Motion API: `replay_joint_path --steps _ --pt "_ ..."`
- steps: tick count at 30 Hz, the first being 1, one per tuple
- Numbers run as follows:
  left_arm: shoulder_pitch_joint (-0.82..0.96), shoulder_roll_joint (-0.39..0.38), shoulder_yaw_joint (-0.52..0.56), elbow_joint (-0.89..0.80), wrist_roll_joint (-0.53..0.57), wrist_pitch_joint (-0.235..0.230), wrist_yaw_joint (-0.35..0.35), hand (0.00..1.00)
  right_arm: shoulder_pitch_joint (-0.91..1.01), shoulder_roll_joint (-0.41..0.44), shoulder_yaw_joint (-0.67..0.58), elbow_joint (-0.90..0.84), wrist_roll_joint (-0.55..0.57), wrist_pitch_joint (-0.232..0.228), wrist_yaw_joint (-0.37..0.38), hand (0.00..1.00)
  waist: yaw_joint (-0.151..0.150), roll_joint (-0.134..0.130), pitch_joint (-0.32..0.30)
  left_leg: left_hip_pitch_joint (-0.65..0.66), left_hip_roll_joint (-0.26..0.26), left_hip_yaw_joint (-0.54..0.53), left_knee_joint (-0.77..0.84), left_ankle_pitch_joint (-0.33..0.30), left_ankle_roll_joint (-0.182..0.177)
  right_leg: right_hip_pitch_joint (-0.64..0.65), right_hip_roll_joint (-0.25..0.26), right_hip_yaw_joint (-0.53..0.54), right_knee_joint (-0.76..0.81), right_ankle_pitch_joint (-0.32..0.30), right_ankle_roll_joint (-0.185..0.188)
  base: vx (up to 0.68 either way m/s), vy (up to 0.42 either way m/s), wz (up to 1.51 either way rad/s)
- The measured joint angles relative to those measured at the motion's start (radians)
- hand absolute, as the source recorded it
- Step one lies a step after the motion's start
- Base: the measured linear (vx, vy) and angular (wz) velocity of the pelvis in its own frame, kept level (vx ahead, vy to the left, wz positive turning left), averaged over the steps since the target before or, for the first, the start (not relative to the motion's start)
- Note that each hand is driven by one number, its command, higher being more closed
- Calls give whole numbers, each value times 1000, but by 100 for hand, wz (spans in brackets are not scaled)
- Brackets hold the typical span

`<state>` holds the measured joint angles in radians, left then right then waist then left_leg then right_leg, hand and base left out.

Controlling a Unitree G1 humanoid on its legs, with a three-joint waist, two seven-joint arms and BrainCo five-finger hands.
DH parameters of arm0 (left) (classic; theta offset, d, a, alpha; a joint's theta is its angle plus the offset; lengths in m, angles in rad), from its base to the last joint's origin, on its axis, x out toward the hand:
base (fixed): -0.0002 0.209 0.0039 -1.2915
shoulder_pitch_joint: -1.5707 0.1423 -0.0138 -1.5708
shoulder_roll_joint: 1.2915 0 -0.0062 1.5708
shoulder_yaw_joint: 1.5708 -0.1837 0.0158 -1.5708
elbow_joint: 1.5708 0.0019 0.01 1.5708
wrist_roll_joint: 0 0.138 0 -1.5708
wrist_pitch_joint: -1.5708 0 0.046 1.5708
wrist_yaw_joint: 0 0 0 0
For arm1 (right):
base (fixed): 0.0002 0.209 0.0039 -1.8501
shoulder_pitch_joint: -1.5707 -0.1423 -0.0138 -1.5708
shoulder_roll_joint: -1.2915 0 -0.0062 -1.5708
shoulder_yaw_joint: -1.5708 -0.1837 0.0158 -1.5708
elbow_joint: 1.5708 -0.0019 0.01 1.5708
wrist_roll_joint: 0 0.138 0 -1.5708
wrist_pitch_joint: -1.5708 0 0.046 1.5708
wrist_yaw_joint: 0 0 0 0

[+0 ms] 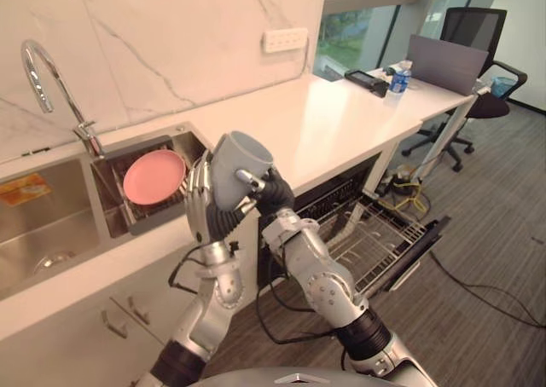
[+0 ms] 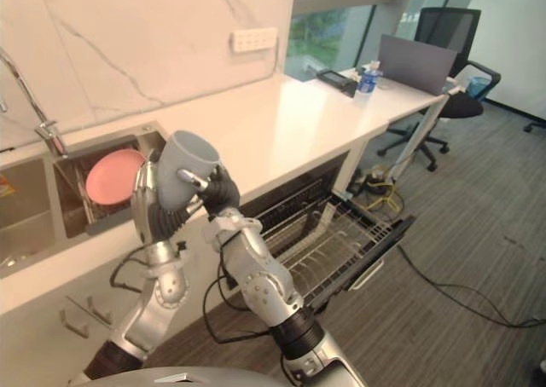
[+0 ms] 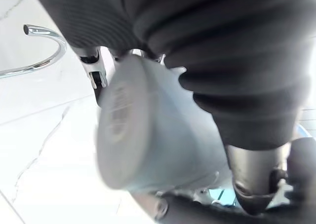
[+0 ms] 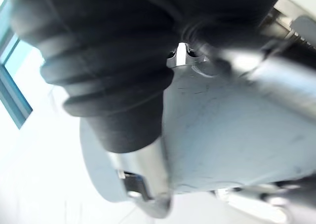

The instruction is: Walk over to the sink, pick up the cup, carry it to the dishwasher, place the cup inside the dishwasher, then close the dishwasher door

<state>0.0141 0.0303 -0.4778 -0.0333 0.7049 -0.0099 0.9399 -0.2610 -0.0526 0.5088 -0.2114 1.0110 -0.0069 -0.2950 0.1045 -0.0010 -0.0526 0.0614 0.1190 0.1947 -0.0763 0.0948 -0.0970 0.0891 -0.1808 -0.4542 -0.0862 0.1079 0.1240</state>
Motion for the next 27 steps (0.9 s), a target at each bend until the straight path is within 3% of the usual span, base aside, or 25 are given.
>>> replay_joint_path --steps 2,7,11,14,17,20,21,23,24,26,27 --pt "2 -5 -2 -3 4 2 8 0 -1 1 8 0 40 -38 4 100 5 1 -5 0 1 0 0 0 -1 3 0 -5 0 -3 2 -8 -10 5" --pt "4 -3 12 -2 5 17 29 0 -1 4 29 0 57 -83 4 100 4 9 -11 3 3 -2 0 -1 -2 14 0 -24 0 -15 0 -8 -7 6" --pt "12 -1 87 28 -4 37 59 0 -16 22 38 -12 101 -118 43 100 0 16 -12 9 10 6 0 -5 -7 14 6 -24 0 -17 -3 5 -11 -7" --pt "27 -11 175 127 -67 58 60 0 -55 100 36 -91 100 -163 101 100 -15 22 -11 13 20 18 0 -7 -12 12 13 -23 0 -19 -8 22 -19 -8" --pt "36 -34 259 124 -138 8 61 0 -66 115 -23 -145 61 -200 111 100 -17 20 -11 16 20 22 0 -10 -12 14 12 -22 0 -18 -10 24 -6 -2" --pt "41 -47 279 110 -211 -104 22 0 -46 100 -220 -161 -16 -226 90 100 -18 15 -5 16 14 24 0 -13 -10 14 9 -20 4 -12 -1 0 0 0" --pt "45 -50 278 98 -225 -120 5 0 -43 89 -260 -166 -29 -232 89 100 -20 14 -3 16 13 24 0 -13 -10 13 9 -19 5 -12 -1 0 0 0" --pt "60 -51 273 63 -318 -171 -83 0 -18 39 -402 -167 -70 -240 87 100 -30 13 7 17 10 29 0 -17 -9 12 9 -13 6 -12 0 22 3 -6" --pt "63 -52 267 59 -344 -179 -106 0 -9 26 -435 -167 -78 -241 86 100 -32 13 11 17 10 30 0 -17 -9 12 10 -11 6 -12 1 30 2 -9" --pt "93 -51 250 35 -474 -210 -230 0 36 -15 -531 -167 -117 -242 87 100 -47 18 25 16 10 37 0 -21 -10 7 11 0 6 -10 2 24 -1 -12" --pt "103 -51 241 28 -501 -210 -260 0 49 -20 -555 -167 -120 -241 87 100 -50 18 25 14 10 41 0 -22 -11 2 12 3 6 -9 2 22 0 -15"
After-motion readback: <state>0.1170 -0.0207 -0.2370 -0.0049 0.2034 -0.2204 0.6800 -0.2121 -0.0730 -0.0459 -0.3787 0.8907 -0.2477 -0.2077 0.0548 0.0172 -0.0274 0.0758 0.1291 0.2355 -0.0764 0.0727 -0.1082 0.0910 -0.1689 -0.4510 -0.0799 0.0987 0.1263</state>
